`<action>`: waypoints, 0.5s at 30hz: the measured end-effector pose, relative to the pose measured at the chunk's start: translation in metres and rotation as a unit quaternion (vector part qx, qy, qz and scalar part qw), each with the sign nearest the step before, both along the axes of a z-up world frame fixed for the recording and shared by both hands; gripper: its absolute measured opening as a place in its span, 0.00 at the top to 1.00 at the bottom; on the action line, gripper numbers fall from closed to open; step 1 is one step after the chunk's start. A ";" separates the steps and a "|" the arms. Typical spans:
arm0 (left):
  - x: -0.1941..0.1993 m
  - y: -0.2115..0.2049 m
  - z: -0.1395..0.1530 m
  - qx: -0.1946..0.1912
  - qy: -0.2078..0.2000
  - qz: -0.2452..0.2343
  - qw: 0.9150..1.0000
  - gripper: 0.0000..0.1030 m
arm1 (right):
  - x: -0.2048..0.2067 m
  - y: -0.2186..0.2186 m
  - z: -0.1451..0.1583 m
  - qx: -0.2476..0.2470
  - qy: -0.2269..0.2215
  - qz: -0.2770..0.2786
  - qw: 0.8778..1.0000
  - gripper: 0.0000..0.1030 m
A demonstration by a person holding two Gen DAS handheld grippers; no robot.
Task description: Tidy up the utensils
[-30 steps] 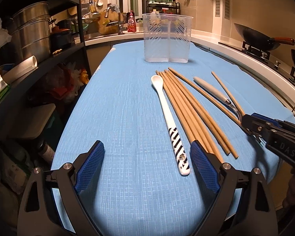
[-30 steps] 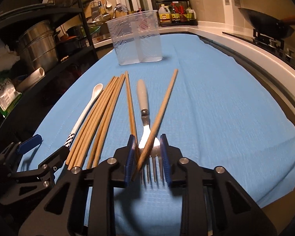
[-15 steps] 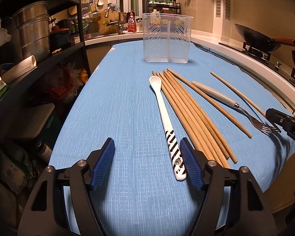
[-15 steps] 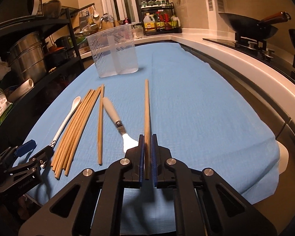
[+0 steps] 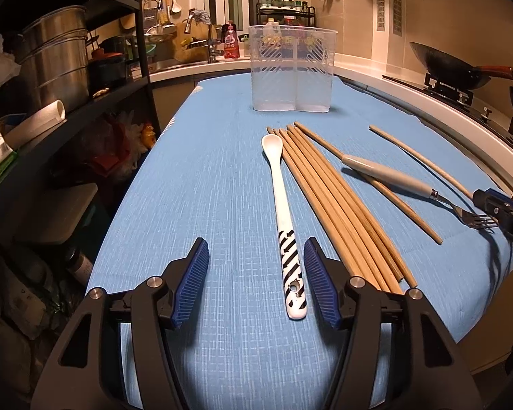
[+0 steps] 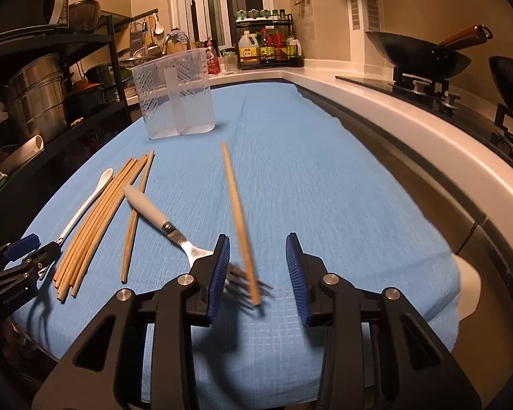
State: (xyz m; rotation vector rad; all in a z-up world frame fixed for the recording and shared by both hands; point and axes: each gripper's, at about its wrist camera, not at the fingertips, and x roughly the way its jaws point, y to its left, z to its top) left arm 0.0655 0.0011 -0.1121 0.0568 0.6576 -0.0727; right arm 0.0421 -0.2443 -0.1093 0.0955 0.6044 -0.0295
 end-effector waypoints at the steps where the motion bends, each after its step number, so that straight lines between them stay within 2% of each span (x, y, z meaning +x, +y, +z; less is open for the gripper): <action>1: 0.001 -0.001 0.000 0.001 -0.001 0.000 1.000 0.44 | 0.000 -0.002 0.001 -0.003 -0.001 -0.001 1.000 0.64; 4: 0.002 0.000 0.000 0.006 -0.003 -0.001 1.000 0.43 | 0.003 -0.013 -0.002 0.004 0.006 0.000 1.000 0.56; 8: 0.002 0.002 0.000 0.004 -0.002 -0.001 1.000 0.44 | 0.002 -0.019 -0.005 -0.002 0.008 0.006 1.000 0.55; 11: 0.002 0.005 0.000 -0.003 0.001 0.001 1.000 0.54 | 0.000 -0.021 -0.008 0.019 0.016 0.020 0.999 0.55; 14: 0.004 0.006 0.000 -0.004 0.002 0.002 1.000 0.57 | 0.001 -0.017 -0.009 0.005 0.018 0.029 0.999 0.58; 15: 0.003 0.006 0.000 -0.003 0.002 0.000 1.000 0.59 | 0.003 -0.016 -0.008 0.001 0.020 0.035 0.999 0.65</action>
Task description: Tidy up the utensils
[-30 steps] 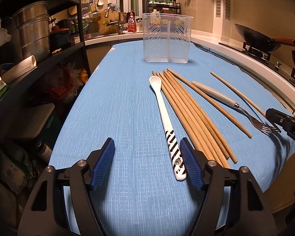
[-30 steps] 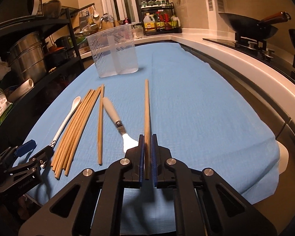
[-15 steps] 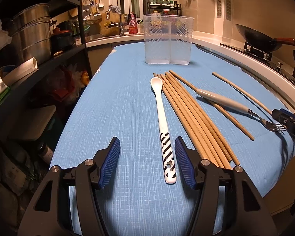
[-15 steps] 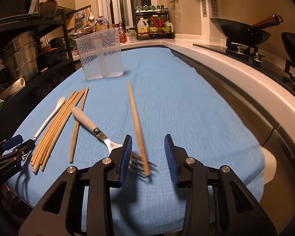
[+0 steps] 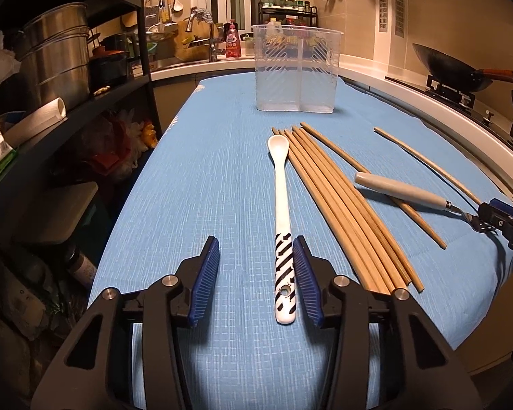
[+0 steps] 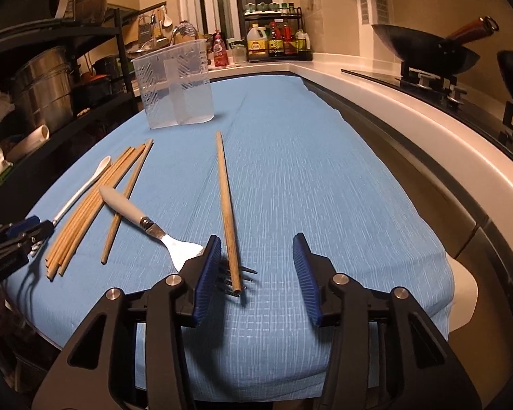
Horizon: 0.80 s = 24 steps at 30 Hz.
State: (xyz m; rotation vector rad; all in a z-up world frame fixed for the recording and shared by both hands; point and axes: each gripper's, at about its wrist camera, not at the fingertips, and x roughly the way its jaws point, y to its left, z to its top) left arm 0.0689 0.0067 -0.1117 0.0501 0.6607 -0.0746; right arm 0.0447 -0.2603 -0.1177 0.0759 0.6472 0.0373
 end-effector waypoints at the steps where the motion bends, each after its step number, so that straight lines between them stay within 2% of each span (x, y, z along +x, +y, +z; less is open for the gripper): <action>1: 0.000 -0.001 0.000 0.001 0.000 -0.004 1.000 0.62 | 0.003 0.002 0.001 0.001 0.004 0.012 1.000 0.75; 4: 0.001 -0.002 0.000 0.002 0.001 -0.005 1.000 0.62 | 0.011 0.011 0.005 -0.012 0.013 0.043 0.999 0.94; 5: 0.001 -0.001 0.001 -0.003 0.004 -0.006 1.000 0.64 | 0.013 0.012 0.007 -0.007 0.013 0.052 0.999 0.94; 7: 0.001 0.000 0.001 -0.013 0.007 -0.013 1.000 0.78 | 0.013 0.012 0.008 0.007 0.011 0.053 0.999 0.94; 9: 0.002 0.000 0.001 -0.011 0.009 -0.014 1.000 0.82 | 0.011 0.011 0.007 0.022 0.008 0.045 0.999 0.94; 10: 0.002 0.000 0.001 -0.012 0.009 -0.017 1.000 0.90 | 0.010 0.011 0.006 0.025 0.006 0.043 0.999 0.94; 16: 0.001 0.002 0.006 -0.026 0.006 -0.027 0.999 0.90 | 0.002 0.012 0.006 0.018 -0.005 0.033 0.999 0.94; 24: -0.009 0.009 0.039 -0.035 -0.034 -0.022 0.999 0.91 | -0.015 0.008 0.035 0.001 -0.043 0.017 0.999 0.94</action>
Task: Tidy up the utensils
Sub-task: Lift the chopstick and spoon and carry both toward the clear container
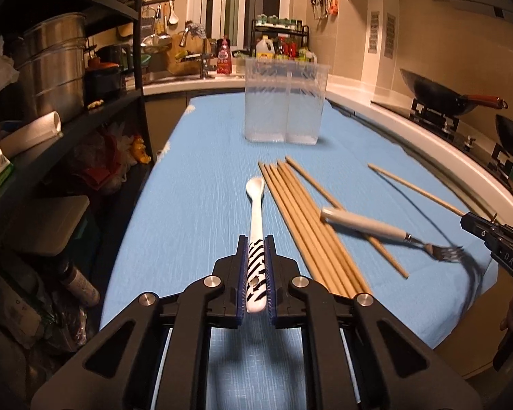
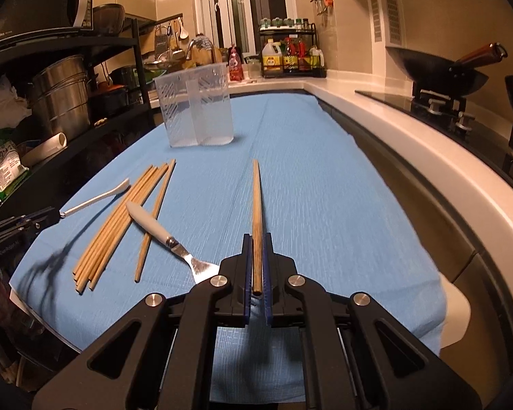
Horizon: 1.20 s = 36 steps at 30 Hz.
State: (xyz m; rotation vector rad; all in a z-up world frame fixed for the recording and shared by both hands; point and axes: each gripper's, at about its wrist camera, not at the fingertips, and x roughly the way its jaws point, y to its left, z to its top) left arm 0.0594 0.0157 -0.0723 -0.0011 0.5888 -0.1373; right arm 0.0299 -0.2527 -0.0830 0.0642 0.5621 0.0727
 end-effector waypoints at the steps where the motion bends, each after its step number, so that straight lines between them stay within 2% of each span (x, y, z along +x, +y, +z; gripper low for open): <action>1: -0.002 0.000 0.004 0.001 -0.006 -0.001 1.000 0.91 | -0.002 0.000 0.004 -0.002 -0.005 -0.002 1.000 0.94; 11: -0.022 0.001 0.052 0.015 -0.070 -0.017 0.997 0.93 | -0.014 0.011 0.044 -0.016 -0.046 0.008 0.999 0.94; 16: -0.020 0.004 0.068 0.017 -0.085 -0.025 0.996 0.94 | -0.006 0.017 0.067 -0.017 -0.059 0.019 0.998 0.94; 24: 0.001 0.007 0.088 0.000 -0.068 -0.034 0.997 0.95 | 0.027 0.018 0.101 0.000 -0.055 0.025 0.998 0.94; 34: 0.035 0.012 0.136 -0.006 -0.055 -0.041 0.998 0.95 | 0.053 0.021 0.150 0.018 -0.071 0.030 0.997 0.95; 36: 0.040 0.010 0.145 -0.003 -0.058 -0.044 0.997 0.95 | 0.058 0.023 0.156 0.017 -0.072 0.032 0.997 1.00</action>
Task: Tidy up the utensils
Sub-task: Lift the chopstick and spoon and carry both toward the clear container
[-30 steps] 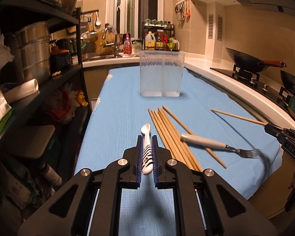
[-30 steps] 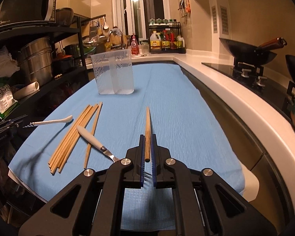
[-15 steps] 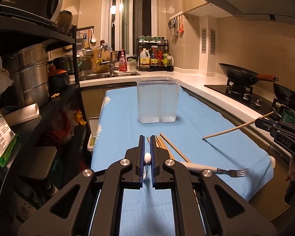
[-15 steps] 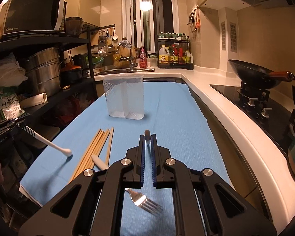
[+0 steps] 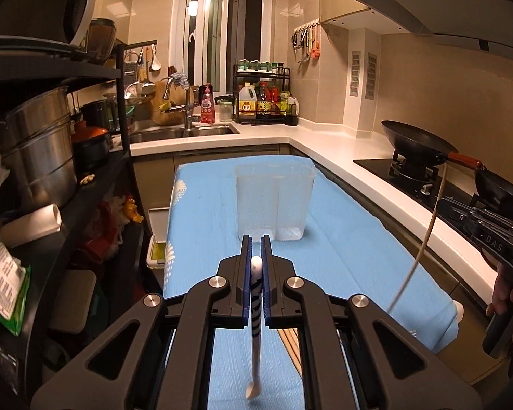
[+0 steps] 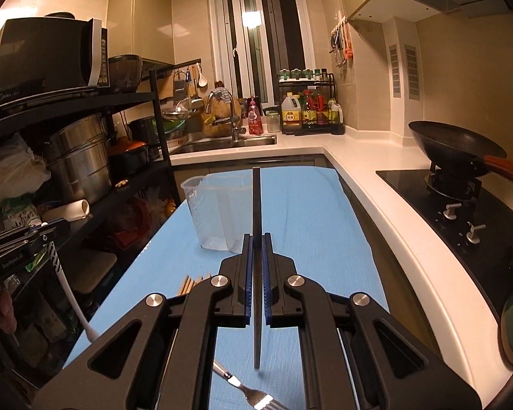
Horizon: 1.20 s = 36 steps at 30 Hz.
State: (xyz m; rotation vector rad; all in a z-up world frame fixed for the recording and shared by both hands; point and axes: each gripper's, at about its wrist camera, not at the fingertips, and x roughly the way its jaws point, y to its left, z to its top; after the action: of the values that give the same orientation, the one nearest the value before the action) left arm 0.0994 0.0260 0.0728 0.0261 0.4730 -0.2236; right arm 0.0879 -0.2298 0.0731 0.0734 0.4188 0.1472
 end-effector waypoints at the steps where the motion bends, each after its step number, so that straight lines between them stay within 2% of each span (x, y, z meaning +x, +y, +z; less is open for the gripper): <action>1: 0.002 -0.001 0.004 0.001 -0.001 0.000 1.000 0.95 | 0.002 0.001 0.003 0.001 -0.001 0.002 1.000 1.00; 5: 0.013 -0.004 0.020 0.005 -0.006 -0.005 1.000 0.95 | 0.013 0.006 0.009 -0.011 -0.006 0.009 1.000 1.00; 8: 0.022 -0.005 0.022 0.007 -0.005 -0.004 1.000 0.95 | 0.024 0.005 0.003 -0.011 0.004 0.002 1.000 1.00; 14: 0.035 -0.002 0.011 -0.003 0.012 -0.003 1.000 0.95 | 0.056 -0.005 -0.033 -0.019 0.080 -0.020 0.996 0.95; 18: 0.042 0.003 0.000 -0.009 0.025 0.000 1.000 0.95 | 0.069 -0.013 -0.062 -0.022 0.131 -0.023 0.991 0.77; 20: 0.044 0.007 -0.006 -0.014 0.032 0.002 0.999 0.95 | 0.070 -0.019 -0.078 -0.021 0.150 -0.024 0.988 0.75; 22: 0.045 0.012 -0.010 -0.020 0.035 0.004 0.999 0.95 | 0.065 -0.026 -0.095 -0.021 0.160 -0.028 0.986 0.67; 24: 0.043 0.015 -0.015 -0.026 0.032 0.005 0.999 0.95 | 0.056 -0.032 -0.113 -0.022 0.162 -0.031 0.986 0.62; 28: 0.037 0.020 -0.023 -0.043 0.027 0.004 0.999 0.95 | 0.032 -0.045 -0.149 -0.029 0.159 -0.043 0.986 0.57; 32: 0.032 0.018 -0.031 -0.047 0.031 0.004 0.998 0.95 | 0.013 -0.058 -0.182 -0.018 0.173 -0.049 0.983 0.57; 33: 0.031 0.017 -0.033 -0.047 0.033 0.004 0.998 0.95 | 0.006 -0.059 -0.184 -0.021 0.151 -0.048 0.987 0.57; 36: 0.030 0.013 -0.036 -0.046 0.038 0.003 0.998 0.95 | 0.003 -0.055 -0.188 -0.037 0.128 -0.045 0.990 0.57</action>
State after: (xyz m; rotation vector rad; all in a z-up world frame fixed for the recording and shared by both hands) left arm 0.1290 0.0393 0.0364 -0.0743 0.5385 -0.2408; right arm 0.0907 -0.2853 -0.1153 0.0376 0.6763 0.0323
